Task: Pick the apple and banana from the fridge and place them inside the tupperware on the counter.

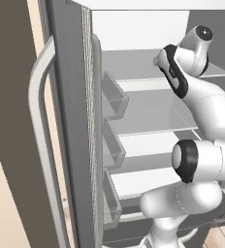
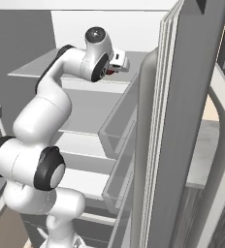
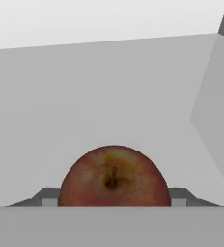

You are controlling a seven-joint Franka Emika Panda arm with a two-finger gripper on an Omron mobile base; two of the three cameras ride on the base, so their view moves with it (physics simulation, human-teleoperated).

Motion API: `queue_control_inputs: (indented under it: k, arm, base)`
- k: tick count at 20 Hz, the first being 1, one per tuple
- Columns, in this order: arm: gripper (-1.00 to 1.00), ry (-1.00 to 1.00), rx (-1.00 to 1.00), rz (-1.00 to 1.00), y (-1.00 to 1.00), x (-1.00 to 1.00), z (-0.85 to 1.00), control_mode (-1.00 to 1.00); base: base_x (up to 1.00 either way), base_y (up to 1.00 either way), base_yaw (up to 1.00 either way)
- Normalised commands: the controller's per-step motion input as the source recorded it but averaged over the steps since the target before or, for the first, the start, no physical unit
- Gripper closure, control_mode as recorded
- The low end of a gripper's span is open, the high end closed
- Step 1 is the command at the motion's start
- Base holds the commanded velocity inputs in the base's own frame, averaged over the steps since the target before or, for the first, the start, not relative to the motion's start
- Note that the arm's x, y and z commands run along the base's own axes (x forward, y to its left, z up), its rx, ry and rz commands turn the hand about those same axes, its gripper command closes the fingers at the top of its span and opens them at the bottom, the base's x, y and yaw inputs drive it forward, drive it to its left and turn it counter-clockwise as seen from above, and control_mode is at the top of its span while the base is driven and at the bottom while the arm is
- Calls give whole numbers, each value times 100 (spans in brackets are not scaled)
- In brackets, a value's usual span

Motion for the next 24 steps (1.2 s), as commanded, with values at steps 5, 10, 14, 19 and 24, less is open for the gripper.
queue_control_inputs:
  k: [5, 10, 14, 19, 24]
  arm:
    - [100, -9, 0, 0, 0, -79, 2, -100]
    - [100, -14, 0, 0, 16, -100, 8, -100]
    - [100, 0, -1, 0, 30, -100, 18, -100]
    - [100, 0, 0, 0, 29, -100, 17, -100]
    - [100, 1, 0, 0, 31, -94, 3, -100]
  base:
    - [0, 0, 0]
    - [0, 0, 0]
    - [0, 0, 0]
    - [0, 0, 0]
    - [0, 0, 0]
